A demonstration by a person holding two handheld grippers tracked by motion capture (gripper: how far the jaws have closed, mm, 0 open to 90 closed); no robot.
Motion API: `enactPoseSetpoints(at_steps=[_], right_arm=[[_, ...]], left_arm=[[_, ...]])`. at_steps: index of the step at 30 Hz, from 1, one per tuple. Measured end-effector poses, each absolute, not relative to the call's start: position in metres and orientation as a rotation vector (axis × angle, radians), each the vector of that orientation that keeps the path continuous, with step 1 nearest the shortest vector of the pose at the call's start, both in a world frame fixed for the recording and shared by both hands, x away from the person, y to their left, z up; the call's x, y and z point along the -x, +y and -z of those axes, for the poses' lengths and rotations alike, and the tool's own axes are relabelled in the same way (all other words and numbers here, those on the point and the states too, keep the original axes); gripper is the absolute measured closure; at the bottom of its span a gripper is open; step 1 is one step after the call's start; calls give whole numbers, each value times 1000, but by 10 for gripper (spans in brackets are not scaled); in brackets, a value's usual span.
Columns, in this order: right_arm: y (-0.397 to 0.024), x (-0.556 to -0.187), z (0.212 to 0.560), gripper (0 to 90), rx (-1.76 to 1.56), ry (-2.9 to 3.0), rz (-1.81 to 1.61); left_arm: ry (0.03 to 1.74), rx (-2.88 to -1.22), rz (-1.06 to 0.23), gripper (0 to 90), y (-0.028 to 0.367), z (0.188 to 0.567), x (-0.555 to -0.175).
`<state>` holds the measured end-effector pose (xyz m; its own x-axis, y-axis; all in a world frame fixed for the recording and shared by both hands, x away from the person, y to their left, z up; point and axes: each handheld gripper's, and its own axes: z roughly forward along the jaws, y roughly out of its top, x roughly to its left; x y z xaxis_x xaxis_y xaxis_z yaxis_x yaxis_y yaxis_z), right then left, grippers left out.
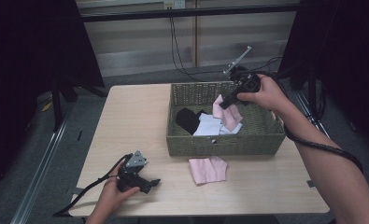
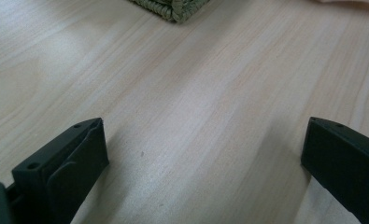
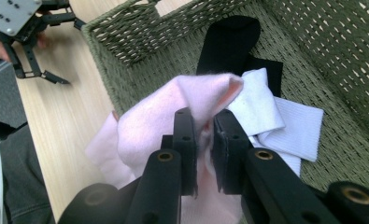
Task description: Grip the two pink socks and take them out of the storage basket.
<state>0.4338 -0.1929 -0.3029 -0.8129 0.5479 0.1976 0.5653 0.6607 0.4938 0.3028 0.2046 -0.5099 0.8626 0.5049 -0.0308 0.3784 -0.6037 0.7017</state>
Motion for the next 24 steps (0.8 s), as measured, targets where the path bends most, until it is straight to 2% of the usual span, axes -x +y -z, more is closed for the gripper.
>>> enactPoseSetpoints(at_steps=[24], right_arm=[[-177,-388,290,805,766,-2855,844]], left_arm=[[632,-2289,-218,0,205,510,-303]])
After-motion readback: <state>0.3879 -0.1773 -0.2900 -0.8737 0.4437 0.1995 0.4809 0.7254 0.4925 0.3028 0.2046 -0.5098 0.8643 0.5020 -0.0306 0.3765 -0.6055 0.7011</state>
